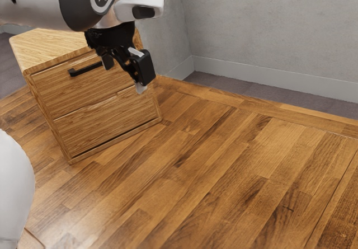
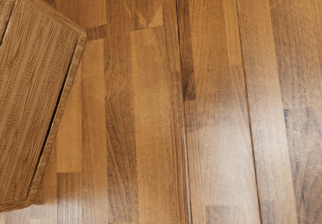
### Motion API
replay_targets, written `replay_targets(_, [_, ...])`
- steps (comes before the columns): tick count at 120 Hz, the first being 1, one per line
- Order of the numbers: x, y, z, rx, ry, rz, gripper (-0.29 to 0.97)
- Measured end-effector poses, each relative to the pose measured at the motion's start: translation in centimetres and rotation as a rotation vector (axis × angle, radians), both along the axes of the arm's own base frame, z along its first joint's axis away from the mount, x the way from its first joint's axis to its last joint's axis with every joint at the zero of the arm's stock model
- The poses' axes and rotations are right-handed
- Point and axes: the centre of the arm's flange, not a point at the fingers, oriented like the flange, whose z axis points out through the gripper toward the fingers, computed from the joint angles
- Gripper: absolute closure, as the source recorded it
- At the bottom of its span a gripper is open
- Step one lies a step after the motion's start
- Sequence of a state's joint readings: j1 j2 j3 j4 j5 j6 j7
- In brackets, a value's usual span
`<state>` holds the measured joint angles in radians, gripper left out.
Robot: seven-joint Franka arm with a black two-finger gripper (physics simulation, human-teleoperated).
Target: Pull the drawer handle with one arm to open the drawer
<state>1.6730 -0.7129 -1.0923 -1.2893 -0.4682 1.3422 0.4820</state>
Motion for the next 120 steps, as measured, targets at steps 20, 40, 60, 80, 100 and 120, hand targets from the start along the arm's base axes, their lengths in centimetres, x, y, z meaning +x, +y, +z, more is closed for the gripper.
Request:
replay_targets(20, [1.7, 6.4, -1.2, -0.066, -0.05, -0.115, 0.01])
replay_targets(40, [0.8, 9.6, -1.5, 0.025, -0.076, -0.212, 0.01])
replay_targets(60, [2.8, 12.3, -4.7, 0.192, 0.096, -0.269, 0.01])
replay_targets(80, [1.6, 15.3, -5.2, 0.223, 0.171, -0.342, 0.01])
replay_targets(100, [0.0, 21.1, -5.8, 0.191, 0.177, -0.339, 0.01])
replay_targets(120, [-0.3, 22.7, -6.0, 0.177, 0.158, -0.343, 0.0])
